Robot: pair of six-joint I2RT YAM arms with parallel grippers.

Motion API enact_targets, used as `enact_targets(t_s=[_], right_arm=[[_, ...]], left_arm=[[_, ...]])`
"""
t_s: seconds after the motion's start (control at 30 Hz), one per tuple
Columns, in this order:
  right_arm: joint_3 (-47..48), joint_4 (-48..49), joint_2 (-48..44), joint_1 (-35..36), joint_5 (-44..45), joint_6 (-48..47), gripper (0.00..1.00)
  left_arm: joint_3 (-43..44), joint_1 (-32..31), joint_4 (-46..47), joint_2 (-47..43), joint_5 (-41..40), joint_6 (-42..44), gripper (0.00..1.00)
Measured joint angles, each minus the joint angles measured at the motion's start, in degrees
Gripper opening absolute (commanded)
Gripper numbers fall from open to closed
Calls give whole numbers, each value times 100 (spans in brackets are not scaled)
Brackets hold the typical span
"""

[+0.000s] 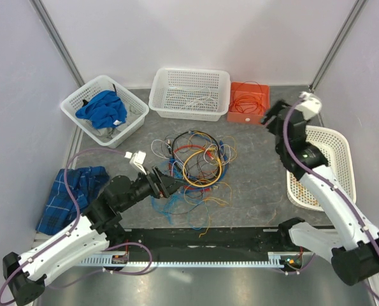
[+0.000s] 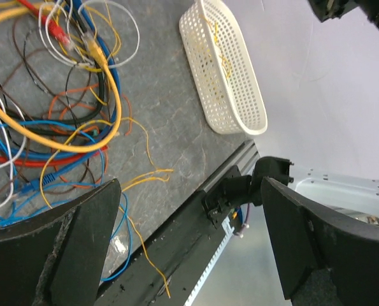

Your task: Untangle the cables

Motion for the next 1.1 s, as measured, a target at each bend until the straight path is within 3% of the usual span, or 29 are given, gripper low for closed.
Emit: enact_targets(t_s=[0.27,0.5,0.83,0.97,1.1], right_arm=[[-413,802,1298,2280,-1178,-328,79],[-717,1217,2708,3628,-1449,-649,79],[-977,1825,3460,4153,-1526,-824,76],[-898,1902,3873,4332,-1521,-933,59],[-791,1941,4083,4345,-1449,-1034,21]], left_arm=[[809,0,-1027,-7,-710,470,100],[931,-2,-1762,-229,-1152,608,100],[831,0,-2203,-573,-1436,599,99],[772,0,-2293,-573,-1447,590,99],[765,-2,-2378,-597,-1445,566,99]])
